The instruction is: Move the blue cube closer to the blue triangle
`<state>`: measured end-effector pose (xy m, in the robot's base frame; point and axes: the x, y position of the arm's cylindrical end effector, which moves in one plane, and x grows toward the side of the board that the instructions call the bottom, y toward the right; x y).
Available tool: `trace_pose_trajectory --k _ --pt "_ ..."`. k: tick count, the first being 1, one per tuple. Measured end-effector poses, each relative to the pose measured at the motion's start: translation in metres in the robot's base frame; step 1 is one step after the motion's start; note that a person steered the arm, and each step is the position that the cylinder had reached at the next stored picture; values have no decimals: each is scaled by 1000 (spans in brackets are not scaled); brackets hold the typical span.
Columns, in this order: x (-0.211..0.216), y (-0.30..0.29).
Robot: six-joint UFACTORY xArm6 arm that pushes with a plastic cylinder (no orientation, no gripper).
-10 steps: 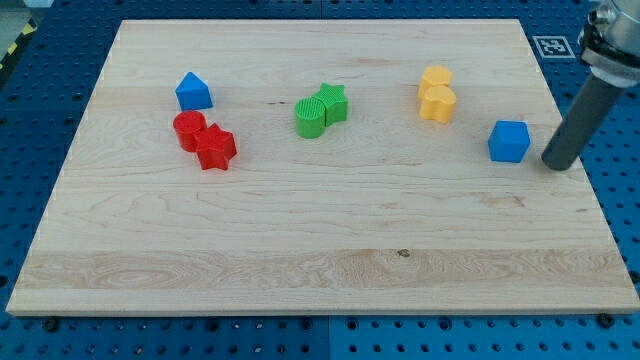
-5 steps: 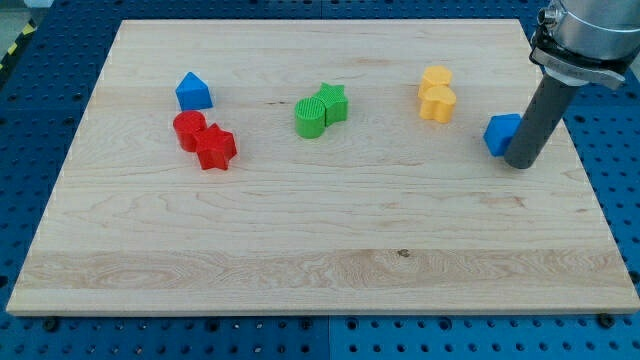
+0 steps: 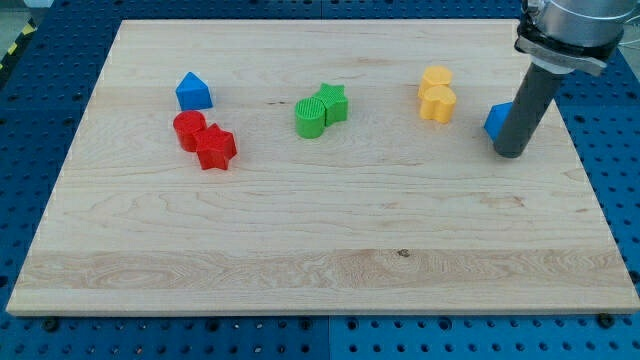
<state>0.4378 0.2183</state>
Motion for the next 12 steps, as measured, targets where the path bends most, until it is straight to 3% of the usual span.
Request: trace_pose_trajectory --k 6,8,10,12 --pt "-129 3" --pt "-138 43" --pt "-196 27" --pt "-179 34"
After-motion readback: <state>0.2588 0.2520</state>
